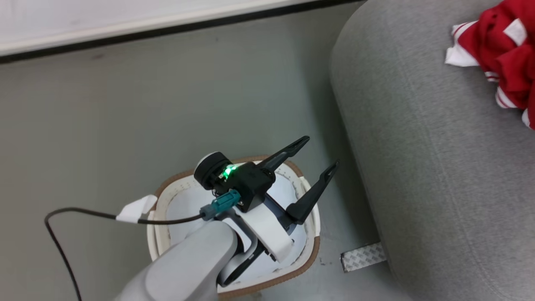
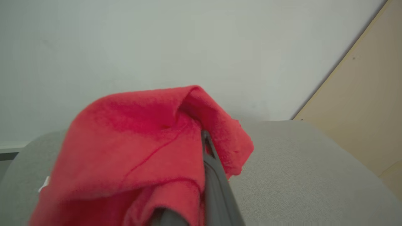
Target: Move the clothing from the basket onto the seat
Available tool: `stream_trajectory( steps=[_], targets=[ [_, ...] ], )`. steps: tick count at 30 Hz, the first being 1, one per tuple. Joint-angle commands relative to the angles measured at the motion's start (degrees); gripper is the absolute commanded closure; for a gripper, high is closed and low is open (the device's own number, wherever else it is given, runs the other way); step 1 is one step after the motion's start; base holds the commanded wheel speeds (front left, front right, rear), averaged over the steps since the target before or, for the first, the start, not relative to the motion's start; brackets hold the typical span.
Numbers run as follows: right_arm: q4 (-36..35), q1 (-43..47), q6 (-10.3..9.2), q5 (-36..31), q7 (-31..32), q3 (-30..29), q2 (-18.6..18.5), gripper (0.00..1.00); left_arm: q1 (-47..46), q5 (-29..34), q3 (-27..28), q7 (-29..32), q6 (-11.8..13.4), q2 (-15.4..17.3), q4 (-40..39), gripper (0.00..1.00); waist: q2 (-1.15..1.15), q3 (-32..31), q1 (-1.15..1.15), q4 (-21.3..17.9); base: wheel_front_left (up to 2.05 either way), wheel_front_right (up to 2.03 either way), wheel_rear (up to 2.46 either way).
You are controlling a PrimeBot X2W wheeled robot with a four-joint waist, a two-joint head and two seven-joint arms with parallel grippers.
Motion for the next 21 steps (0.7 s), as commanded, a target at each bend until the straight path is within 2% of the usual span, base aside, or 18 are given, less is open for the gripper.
stream_trajectory(
  steps=[1, 10, 17, 18, 19, 20, 21],
  targets=[
    [2.8, -1.8, -0.08, -1.1, 1.4, 1.3, -0.7, 1.0, -0.9, 0.4, 0.1, -0.2, -0.1, 0.4, -0.1, 0.0, -0.01, 2.7, -0.02, 2.0, 0.0, 0.0, 0.0],
    [13.7, -5.3, -0.09, -3.1, 10.2, 5.0, -3.5, 1.0, -2.8, 0.8, 0.1, -0.6, -0.2, 0.0, 0.3, 0.0, -0.01, 6.2, -0.02, 5.3, 0.0, 0.0, 0.0],
    [17.3, -6.1, -0.09, -2.0, 14.4, 7.9, -3.9, 0.98, -3.2, 0.5, 0.2, -1.3, -0.3, -0.3, 1.1, 0.0, -0.01, 6.7, -0.02, 6.7, 0.0, 0.0, 0.0],
    [17.6, -6.1, -0.09, -1.7, 15.1, 8.3, -3.8, 0.87, -3.2, 0.4, 0.2, -1.4, -0.3, -0.3, 1.2, 0.0, -0.01, 6.7, -0.02, 6.8, 0.0, 0.0, 0.0],
    [17.8, -6.2, -0.09, -1.4, 15.6, 8.7, -3.8, 0.82, -3.2, 0.4, 0.2, -1.5, -0.3, -0.3, 1.4, 0.0, -0.01, 6.5, -0.02, 6.8, 0.0, 0.0, 0.0],
    [17.8, -6.3, -0.09, -1.3, 15.9, 9.2, -3.8, 0.82, -3.2, 0.3, 0.2, -1.5, -0.2, -0.3, 1.5, 0.0, -0.01, 6.3, -0.02, 6.8, 0.0, 0.0, 0.0],
    [17.7, -6.5, -0.09, -1.2, 15.9, 9.6, -3.7, 0.0, -3.2, 0.2, 0.3, -1.5, -0.2, -0.3, 1.7, 0.0, -0.01, 6.0, -0.02, 6.7, 0.0, 0.0, 0.0]
  ],
)
